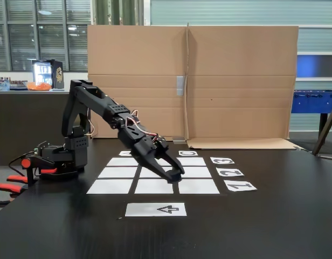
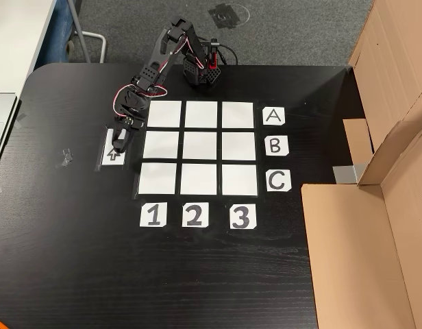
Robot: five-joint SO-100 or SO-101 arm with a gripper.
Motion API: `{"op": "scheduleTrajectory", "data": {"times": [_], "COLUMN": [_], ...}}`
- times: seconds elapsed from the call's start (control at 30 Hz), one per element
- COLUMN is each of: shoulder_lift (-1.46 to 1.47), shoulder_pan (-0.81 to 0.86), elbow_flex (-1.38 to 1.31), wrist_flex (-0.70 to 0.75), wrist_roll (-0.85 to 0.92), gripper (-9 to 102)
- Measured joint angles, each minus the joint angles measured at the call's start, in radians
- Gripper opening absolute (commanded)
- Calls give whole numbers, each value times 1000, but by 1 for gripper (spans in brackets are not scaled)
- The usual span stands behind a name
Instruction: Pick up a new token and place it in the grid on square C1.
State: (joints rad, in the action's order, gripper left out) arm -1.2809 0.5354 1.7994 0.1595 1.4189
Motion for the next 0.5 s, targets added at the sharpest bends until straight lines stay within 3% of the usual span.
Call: {"op": "scheduleTrajectory", "data": {"times": [0.5], "shoulder_lift": [135], "shoulder_pan": [-150], "elbow_flex": [-77], "wrist_flex": [0], "wrist_roll": [0], "gripper": [-1]}}
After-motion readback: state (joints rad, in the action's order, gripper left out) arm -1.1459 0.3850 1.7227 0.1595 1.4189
